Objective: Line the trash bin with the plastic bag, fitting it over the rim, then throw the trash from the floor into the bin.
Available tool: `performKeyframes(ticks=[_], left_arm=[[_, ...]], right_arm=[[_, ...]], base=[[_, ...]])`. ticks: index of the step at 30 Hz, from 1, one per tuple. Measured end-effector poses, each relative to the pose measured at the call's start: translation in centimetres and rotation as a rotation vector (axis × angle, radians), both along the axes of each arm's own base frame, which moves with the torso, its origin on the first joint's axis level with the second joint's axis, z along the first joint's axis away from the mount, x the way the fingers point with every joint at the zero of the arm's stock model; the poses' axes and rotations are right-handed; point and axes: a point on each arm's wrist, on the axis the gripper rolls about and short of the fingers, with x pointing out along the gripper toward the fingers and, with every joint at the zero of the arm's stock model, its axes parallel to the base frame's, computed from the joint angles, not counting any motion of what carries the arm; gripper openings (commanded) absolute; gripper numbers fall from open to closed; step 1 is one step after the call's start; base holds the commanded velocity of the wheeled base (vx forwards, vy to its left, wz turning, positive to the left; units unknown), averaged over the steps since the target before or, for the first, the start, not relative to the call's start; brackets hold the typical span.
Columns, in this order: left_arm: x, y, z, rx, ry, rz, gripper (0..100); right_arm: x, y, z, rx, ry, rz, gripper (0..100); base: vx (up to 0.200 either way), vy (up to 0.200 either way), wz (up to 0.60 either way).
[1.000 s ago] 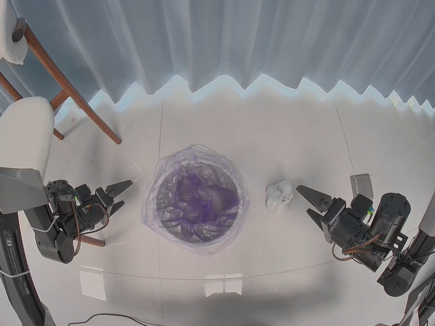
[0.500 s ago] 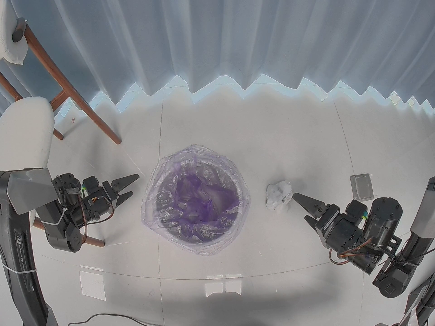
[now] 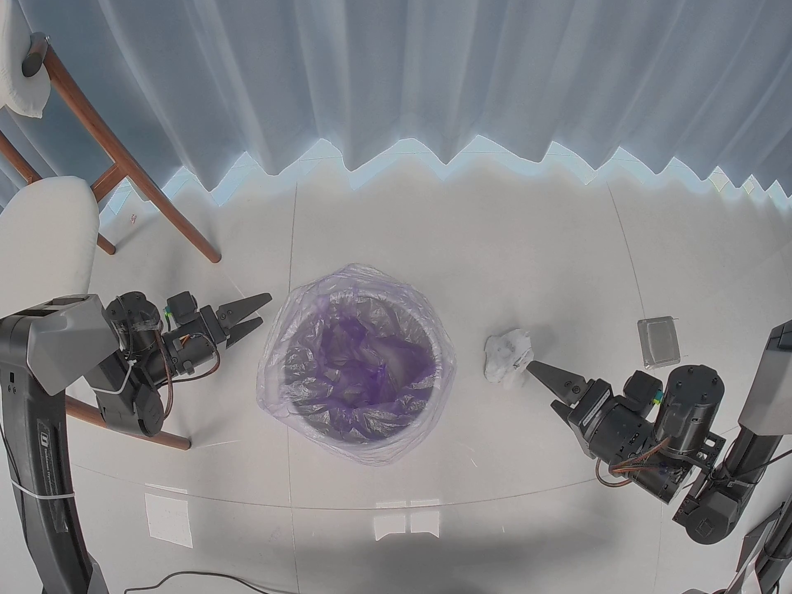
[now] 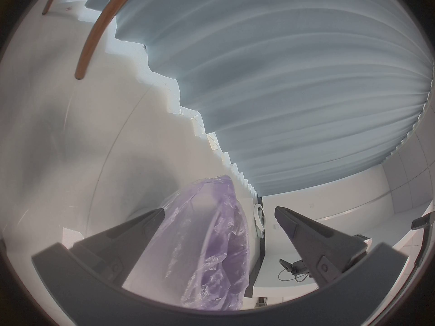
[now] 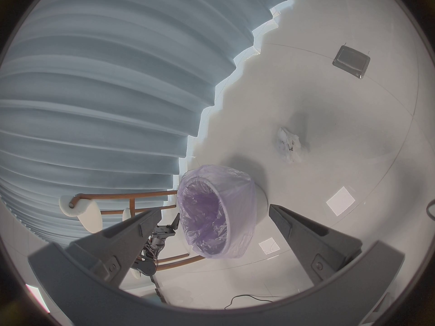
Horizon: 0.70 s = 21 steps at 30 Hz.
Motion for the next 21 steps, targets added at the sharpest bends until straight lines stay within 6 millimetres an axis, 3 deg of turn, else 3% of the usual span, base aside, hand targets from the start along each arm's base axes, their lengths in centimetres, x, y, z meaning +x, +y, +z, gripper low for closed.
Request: performKeyframes(ticks=[12, 21], left_arm=[[0.2, -0.2, 0.8, 0.006, -0.03, -0.036, 100], [0.1, -0.4, -1.9, 0.101, -0.073, -0.034, 100]], right_arm=[[0.1, 0.1, -0.5, -0.011, 0.017, -0.002, 100], [0.2, 0.1, -0.7, -0.014, 0.022, -0.002, 100]], base=[[0.2, 0.0, 0.0], [0.0, 0.0, 0.0]])
